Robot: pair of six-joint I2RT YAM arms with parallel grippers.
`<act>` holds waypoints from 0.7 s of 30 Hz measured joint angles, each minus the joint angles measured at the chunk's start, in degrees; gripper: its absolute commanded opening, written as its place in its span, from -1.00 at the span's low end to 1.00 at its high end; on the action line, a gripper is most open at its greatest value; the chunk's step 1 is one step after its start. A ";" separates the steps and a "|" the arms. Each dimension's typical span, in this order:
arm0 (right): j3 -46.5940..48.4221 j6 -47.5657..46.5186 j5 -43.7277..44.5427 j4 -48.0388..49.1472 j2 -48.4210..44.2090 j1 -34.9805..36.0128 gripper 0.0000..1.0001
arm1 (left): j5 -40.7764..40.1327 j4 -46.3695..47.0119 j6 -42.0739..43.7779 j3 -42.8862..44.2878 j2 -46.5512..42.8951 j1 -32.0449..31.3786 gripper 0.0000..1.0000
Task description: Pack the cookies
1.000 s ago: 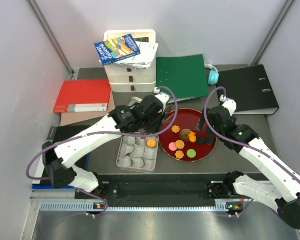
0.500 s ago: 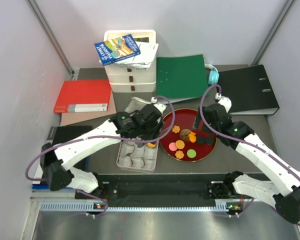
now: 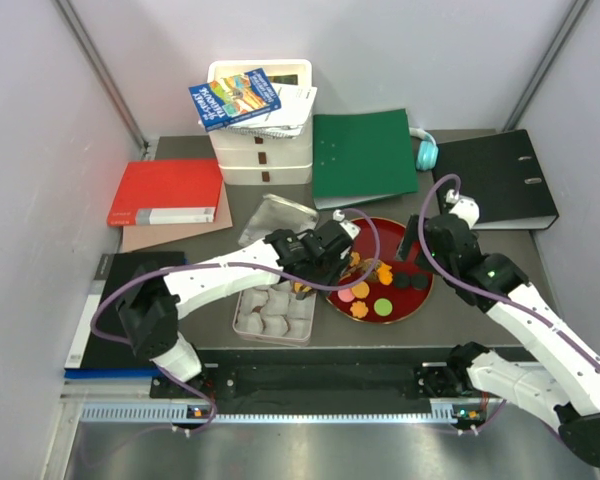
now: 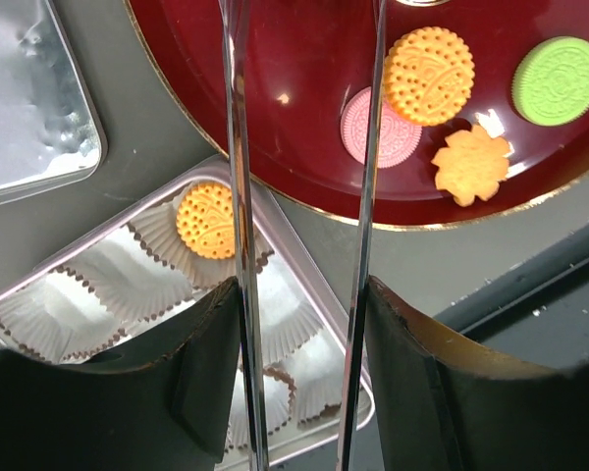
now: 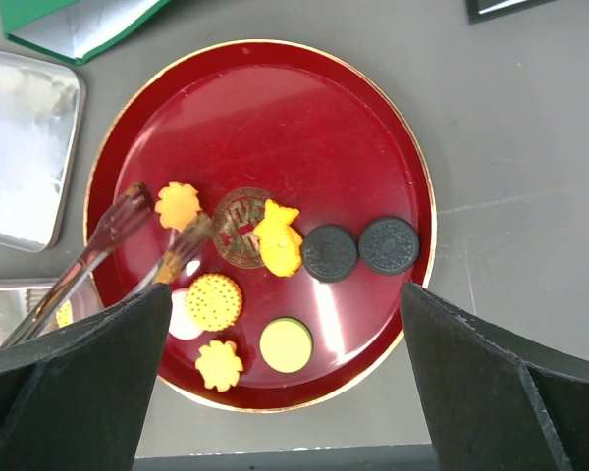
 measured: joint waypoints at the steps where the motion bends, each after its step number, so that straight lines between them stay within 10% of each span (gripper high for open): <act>1: -0.04 0.00 0.13 -0.20 0.00 0.00 0.98 | -0.22 0.17 0.09 0.00 0.57 0.00 0.09; 21: -0.11 -1.09 1.73 -0.37 0.98 0.00 0.98 | -3.63 -0.55 2.10 0.39 2.47 0.02 -0.24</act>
